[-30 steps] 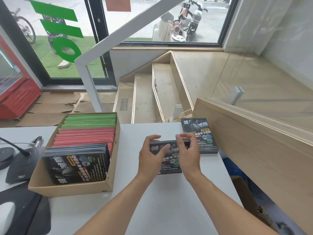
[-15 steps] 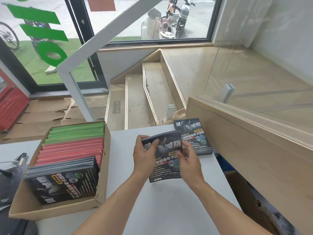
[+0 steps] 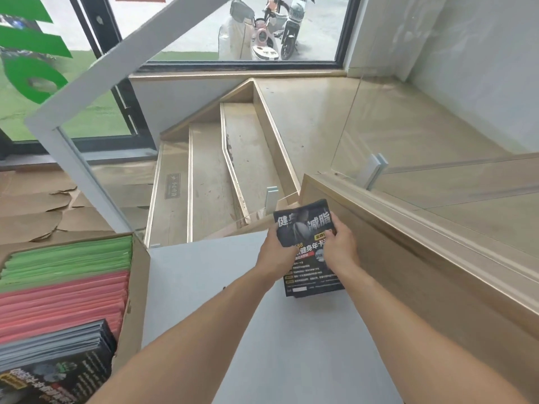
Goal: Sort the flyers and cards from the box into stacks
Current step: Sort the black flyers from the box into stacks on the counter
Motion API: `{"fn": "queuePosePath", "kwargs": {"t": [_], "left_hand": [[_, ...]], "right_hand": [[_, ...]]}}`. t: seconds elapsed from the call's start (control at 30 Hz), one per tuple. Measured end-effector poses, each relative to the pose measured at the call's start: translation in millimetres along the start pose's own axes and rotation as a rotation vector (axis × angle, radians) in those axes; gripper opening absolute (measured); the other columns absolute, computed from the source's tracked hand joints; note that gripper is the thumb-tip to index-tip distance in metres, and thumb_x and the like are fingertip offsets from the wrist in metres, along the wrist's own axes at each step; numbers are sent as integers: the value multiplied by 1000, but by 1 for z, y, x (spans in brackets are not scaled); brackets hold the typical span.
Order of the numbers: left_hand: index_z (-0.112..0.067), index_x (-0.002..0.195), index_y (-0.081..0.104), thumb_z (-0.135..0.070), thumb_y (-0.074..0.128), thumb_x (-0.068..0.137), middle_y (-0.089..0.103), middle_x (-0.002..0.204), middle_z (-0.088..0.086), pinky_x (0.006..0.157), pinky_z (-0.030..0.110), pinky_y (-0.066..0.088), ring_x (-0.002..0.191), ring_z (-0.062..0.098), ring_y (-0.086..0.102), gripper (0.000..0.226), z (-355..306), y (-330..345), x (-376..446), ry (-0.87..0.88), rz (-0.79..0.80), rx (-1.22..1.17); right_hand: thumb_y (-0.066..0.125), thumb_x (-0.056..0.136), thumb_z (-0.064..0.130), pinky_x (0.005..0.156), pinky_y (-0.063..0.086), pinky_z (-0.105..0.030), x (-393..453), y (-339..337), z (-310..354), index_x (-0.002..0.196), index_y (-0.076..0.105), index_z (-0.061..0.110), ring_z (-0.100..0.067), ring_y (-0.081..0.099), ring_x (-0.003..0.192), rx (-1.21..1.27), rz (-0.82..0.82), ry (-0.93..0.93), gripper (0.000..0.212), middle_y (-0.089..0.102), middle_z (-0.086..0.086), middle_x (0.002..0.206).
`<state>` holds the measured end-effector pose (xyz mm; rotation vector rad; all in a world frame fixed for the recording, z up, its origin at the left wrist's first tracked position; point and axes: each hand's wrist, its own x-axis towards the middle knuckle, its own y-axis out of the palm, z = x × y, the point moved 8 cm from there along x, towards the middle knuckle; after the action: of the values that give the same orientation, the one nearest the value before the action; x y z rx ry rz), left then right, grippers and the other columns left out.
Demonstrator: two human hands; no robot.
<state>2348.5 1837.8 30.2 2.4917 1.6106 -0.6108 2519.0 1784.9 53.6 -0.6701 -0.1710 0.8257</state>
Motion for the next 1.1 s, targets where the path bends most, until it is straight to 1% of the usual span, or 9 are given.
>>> {"fn": "queuePosePath", "kwargs": {"t": [0.13, 0.27, 0.37, 0.5, 0.63, 0.73, 0.83, 0.9, 1.1], "left_hand": [[-29, 147, 35, -15, 70, 83, 60, 126, -5, 90, 41, 58, 109, 19, 64, 75, 7, 10, 18, -25, 28, 96], [-28, 153, 30, -16, 77, 77, 49, 144, -3, 100, 43, 53, 122, 20, 57, 90, 17, 12, 27, -25, 46, 205], [-23, 154, 29, -17, 84, 73, 40, 146, -4, 110, 40, 44, 135, 20, 45, 99, 25, 15, 29, 18, 19, 286], [-32, 148, 31, -22, 88, 54, 37, 145, 3, 93, 39, 57, 137, 27, 41, 110, 55, 25, 19, -50, 19, 338], [-29, 159, -16, -28, 93, 61, -21, 167, 7, 120, 32, 26, 156, 21, -9, 147, 68, 45, 3, -40, 136, 517], [-26, 156, -26, -11, 77, 80, -26, 166, 7, 114, 36, 37, 157, 26, 0, 129, 65, 53, -5, -14, 85, 543], [-25, 157, -23, -2, 63, 89, -19, 167, 13, 104, 32, 42, 150, 31, 29, 112, 57, 56, -13, 12, 16, 548], [-26, 158, -22, 2, 60, 90, -17, 167, 13, 104, 32, 42, 145, 31, 37, 110, 57, 57, -16, 1, -5, 537], [-27, 158, -22, 2, 61, 88, -15, 168, 11, 108, 33, 41, 151, 29, 27, 113, 53, 56, -19, 2, 8, 538]], "right_hand": [[44, 103, 7, 82, 50, -37, 21, 9, -7, 156, 32, 22, -22, 54, 102, -244, 61, 3, 56, 50, -8, 128], [48, 96, 13, 106, 41, -45, 28, 23, -25, 155, 28, 11, -29, 43, 128, -587, 209, 51, 62, 39, -9, 144], [49, 95, 15, 110, 36, -47, 33, 31, -23, 157, 24, 12, -30, 35, 135, -651, 275, 55, 66, 33, -10, 151], [48, 101, 31, 116, 28, -52, 47, 48, -4, 161, 13, 21, -40, 19, 146, -603, 400, 3, 71, 12, -10, 164], [52, 100, 45, 118, 21, -59, 67, 68, 5, 161, 10, 34, -48, 13, 149, -739, 562, 1, 74, -5, -9, 168], [53, 96, 45, 114, 35, -57, 77, 79, 6, 156, 28, 34, -45, 36, 140, -808, 639, -31, 66, 21, -13, 162], [56, 91, 42, 107, 44, -52, 82, 83, 9, 146, 42, 29, -39, 49, 127, -805, 642, -68, 58, 44, -12, 143], [57, 93, 43, 108, 43, -53, 82, 82, 10, 147, 42, 29, -39, 49, 126, -824, 632, -94, 58, 44, -11, 141], [53, 98, 48, 113, 36, -56, 82, 82, 2, 156, 28, 33, -46, 37, 138, -866, 591, -128, 65, 30, -11, 156]]}}
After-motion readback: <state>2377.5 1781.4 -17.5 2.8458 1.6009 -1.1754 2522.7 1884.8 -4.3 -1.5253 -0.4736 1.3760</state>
